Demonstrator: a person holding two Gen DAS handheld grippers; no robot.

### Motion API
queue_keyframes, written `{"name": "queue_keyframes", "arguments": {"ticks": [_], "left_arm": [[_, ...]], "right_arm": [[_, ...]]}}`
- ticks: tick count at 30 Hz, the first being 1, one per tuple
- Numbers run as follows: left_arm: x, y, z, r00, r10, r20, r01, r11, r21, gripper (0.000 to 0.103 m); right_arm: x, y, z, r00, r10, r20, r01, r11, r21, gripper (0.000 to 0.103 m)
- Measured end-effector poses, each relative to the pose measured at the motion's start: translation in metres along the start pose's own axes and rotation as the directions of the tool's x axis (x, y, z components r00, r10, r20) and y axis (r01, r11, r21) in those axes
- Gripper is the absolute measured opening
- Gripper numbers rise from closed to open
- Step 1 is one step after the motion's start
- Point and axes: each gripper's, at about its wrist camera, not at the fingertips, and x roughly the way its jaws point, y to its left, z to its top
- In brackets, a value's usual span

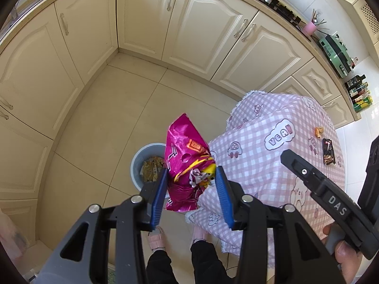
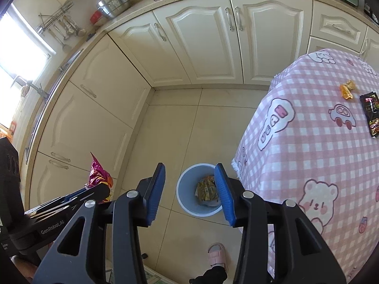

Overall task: Collect trash
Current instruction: 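Carry the gold bag and pink wrapper over the bin and open both tools, then return both tools to the black wrappers on the table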

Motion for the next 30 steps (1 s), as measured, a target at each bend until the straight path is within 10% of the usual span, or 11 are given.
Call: {"name": "queue_keyframes", "arguments": {"ticks": [15,30], "left_arm": [[0.007,-0.063,0.005,1.0,0.022,0.004,-0.022,1.0,-0.003,0.06],[0.066,-0.253,-0.005,0.995,-0.068,-0.074,0.084,0.97,0.228,0.063]], "right_arm": [[-0.047,-0.068,0.009,0.998,-0.019,0.056,0.015,0.997,0.07,0.043],[-0.113,-0.24,0.01,0.976,-0.191,0.107,0.153,0.944,0.293,0.049]]}}
